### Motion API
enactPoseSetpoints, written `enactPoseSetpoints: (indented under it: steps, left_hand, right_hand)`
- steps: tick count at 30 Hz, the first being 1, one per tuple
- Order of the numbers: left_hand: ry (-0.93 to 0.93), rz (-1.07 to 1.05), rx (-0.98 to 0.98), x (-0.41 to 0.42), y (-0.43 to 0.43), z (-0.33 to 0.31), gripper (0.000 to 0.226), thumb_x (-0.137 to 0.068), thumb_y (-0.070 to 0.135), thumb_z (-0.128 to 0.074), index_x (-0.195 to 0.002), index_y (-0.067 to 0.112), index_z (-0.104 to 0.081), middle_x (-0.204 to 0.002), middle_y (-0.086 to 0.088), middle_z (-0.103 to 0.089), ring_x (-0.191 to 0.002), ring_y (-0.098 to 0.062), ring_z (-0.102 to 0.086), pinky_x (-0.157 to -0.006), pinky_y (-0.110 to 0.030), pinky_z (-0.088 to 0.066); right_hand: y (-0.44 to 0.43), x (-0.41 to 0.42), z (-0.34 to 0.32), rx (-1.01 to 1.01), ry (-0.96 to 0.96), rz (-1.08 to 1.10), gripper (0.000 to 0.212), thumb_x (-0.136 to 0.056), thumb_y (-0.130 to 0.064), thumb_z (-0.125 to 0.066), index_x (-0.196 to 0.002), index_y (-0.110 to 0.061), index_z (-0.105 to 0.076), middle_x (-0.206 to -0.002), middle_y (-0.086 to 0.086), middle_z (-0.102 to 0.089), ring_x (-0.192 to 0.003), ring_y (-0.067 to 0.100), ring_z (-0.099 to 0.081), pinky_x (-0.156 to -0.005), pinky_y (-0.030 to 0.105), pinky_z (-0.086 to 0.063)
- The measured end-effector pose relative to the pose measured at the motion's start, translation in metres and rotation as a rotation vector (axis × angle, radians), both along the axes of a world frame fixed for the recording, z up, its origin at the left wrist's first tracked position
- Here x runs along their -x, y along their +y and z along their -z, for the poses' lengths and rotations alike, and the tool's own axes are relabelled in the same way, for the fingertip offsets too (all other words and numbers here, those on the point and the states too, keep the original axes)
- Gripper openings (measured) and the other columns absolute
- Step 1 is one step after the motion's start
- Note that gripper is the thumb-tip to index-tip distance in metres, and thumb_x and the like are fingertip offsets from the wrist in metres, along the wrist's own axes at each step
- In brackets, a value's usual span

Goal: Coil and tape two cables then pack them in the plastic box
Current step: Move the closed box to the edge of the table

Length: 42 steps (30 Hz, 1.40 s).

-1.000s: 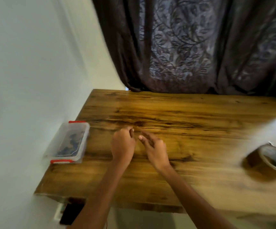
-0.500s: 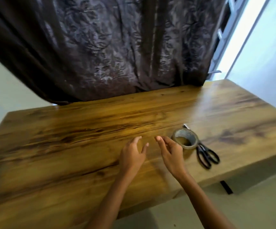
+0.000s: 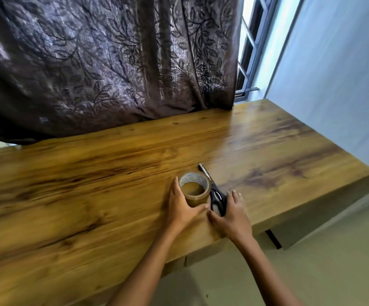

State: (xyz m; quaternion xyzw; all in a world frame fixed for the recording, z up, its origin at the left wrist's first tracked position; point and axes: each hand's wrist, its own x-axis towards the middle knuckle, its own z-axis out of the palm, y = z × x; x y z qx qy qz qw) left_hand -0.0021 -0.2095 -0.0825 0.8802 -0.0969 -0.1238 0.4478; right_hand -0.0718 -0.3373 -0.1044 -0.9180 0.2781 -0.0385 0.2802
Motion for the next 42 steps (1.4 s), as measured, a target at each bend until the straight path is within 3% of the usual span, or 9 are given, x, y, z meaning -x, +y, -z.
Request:
enactPoseSetpoints:
  steps: [4,8,11,19,25,29,35,42]
  left_hand:
    - [-0.021,-0.116,0.001,-0.004,-0.010,0.005,0.125,-0.058,0.042,-0.084,-0.148,0.010,-0.004,-0.156,-0.010,-0.015,-0.143,-0.022,-0.016,-0.112,-0.028,-0.018]
    - [-0.078,-0.145,-0.044,-0.009,-0.012,0.006,0.116,-0.055,0.042,-0.085,-0.145,0.012,-0.018,-0.150,-0.008,-0.027,-0.138,-0.022,-0.027,-0.108,-0.030,-0.026]
    - [-0.118,-0.208,-0.036,-0.010,-0.006,0.006,0.110,-0.053,0.039,-0.087,-0.142,0.013,-0.027,-0.145,-0.007,-0.035,-0.133,-0.022,-0.034,-0.105,-0.028,-0.030]
    - [-0.223,-0.388,0.022,-0.030,0.056,-0.010,0.110,-0.049,0.038,-0.089,-0.139,0.010,-0.033,-0.139,-0.010,-0.042,-0.127,-0.024,-0.041,-0.102,-0.031,-0.036]
    - [-0.308,-0.521,0.014,-0.058,0.143,-0.038,0.110,-0.054,0.042,-0.086,-0.142,0.012,-0.028,-0.141,-0.009,-0.040,-0.127,-0.023,-0.042,-0.094,-0.028,-0.040]
    - [-0.339,-0.614,0.025,-0.074,0.225,-0.052,0.108,-0.054,0.040,-0.087,-0.141,0.009,-0.031,-0.138,-0.009,-0.042,-0.125,-0.022,-0.043,-0.093,-0.023,-0.036]
    - [-0.296,-0.723,-0.006,-0.111,0.360,-0.062,0.109,-0.048,0.035,-0.090,-0.137,0.009,-0.032,-0.133,-0.011,-0.047,-0.119,-0.026,-0.050,-0.097,-0.033,-0.045]
    - [-0.244,-0.859,0.000,-0.165,0.496,-0.065,0.104,-0.041,0.048,-0.088,-0.128,0.009,-0.045,-0.125,-0.010,-0.056,-0.111,-0.027,-0.057,-0.092,-0.039,-0.051]
  right_hand:
    - [-0.001,-0.002,0.001,0.161,-0.033,0.033,0.063,-0.075,-0.053,-0.059,-0.122,-0.013,-0.047,-0.125,0.007,-0.054,-0.116,0.024,-0.046,-0.096,0.035,-0.038]
    - [-0.002,-0.008,-0.005,0.260,-0.001,0.036,0.058,-0.069,-0.059,-0.056,-0.107,-0.015,-0.057,-0.106,0.006,-0.060,-0.100,0.024,-0.052,-0.078,0.035,-0.045]
    - [0.000,-0.011,-0.011,0.231,-0.050,0.065,0.051,-0.069,-0.059,-0.059,-0.097,-0.016,-0.060,-0.100,0.004,-0.059,-0.099,0.022,-0.052,-0.070,0.033,-0.046]
    - [0.046,-0.042,-0.034,0.099,-0.192,-0.082,0.041,-0.074,-0.053,-0.060,-0.095,-0.018,-0.058,-0.100,0.002,-0.057,-0.099,0.020,-0.049,-0.067,0.031,-0.038]
    - [0.117,-0.083,-0.059,0.042,-0.227,-0.235,0.048,-0.079,-0.053,-0.059,-0.112,-0.019,-0.057,-0.111,-0.001,-0.055,-0.109,0.017,-0.045,-0.070,0.029,-0.037]
    - [0.189,-0.120,-0.068,0.023,-0.234,-0.332,0.046,-0.080,-0.053,-0.058,-0.112,-0.020,-0.058,-0.112,-0.001,-0.055,-0.110,0.017,-0.046,-0.071,0.026,-0.037]
    - [0.313,-0.171,-0.068,-0.015,-0.196,-0.449,0.048,-0.081,-0.055,-0.057,-0.111,-0.018,-0.059,-0.110,0.002,-0.055,-0.108,0.021,-0.048,-0.070,0.028,-0.040]
    - [0.438,-0.220,-0.065,0.010,-0.104,-0.520,0.051,-0.082,-0.055,-0.055,-0.110,-0.014,-0.060,-0.117,0.006,-0.054,-0.113,0.023,-0.046,-0.080,0.035,-0.048]
